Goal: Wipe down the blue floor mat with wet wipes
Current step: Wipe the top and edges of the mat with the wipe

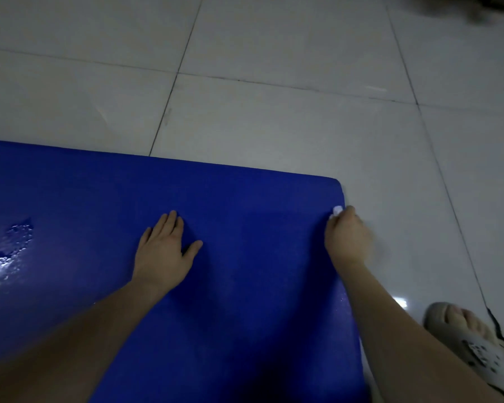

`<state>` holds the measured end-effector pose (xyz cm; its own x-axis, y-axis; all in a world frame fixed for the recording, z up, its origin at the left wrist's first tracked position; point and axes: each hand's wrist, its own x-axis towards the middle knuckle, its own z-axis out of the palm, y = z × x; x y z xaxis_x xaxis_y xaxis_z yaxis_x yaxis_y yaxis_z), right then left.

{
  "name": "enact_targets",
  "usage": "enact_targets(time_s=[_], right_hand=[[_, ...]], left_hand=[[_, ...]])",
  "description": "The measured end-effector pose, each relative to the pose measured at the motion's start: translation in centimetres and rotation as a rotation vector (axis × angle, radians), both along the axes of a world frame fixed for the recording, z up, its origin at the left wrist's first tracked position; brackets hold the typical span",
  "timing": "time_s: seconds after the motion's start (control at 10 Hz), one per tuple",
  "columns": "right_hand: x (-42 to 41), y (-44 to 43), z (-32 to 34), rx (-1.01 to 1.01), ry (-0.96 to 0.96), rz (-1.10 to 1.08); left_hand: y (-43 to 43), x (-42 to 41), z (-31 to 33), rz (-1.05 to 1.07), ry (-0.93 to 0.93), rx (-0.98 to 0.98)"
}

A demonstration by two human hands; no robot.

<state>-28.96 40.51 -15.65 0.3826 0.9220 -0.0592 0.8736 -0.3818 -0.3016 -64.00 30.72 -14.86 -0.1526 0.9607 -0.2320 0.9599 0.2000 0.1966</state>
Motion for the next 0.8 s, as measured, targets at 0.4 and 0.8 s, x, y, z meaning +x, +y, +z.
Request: enact_targets(time_s=[0.4, 0.8], right_hand=[[-13.9, 0.4, -0.8, 0.063, -0.028, 0.48], [-0.8, 2.0, -0.7, 0.087, -0.087, 0.14]], left_hand=[[-0.5, -0.3, -1.4, -0.006, 0.027, -0.002], [-0.4, -0.1, -1.6, 0.008, 0.01, 0.027]])
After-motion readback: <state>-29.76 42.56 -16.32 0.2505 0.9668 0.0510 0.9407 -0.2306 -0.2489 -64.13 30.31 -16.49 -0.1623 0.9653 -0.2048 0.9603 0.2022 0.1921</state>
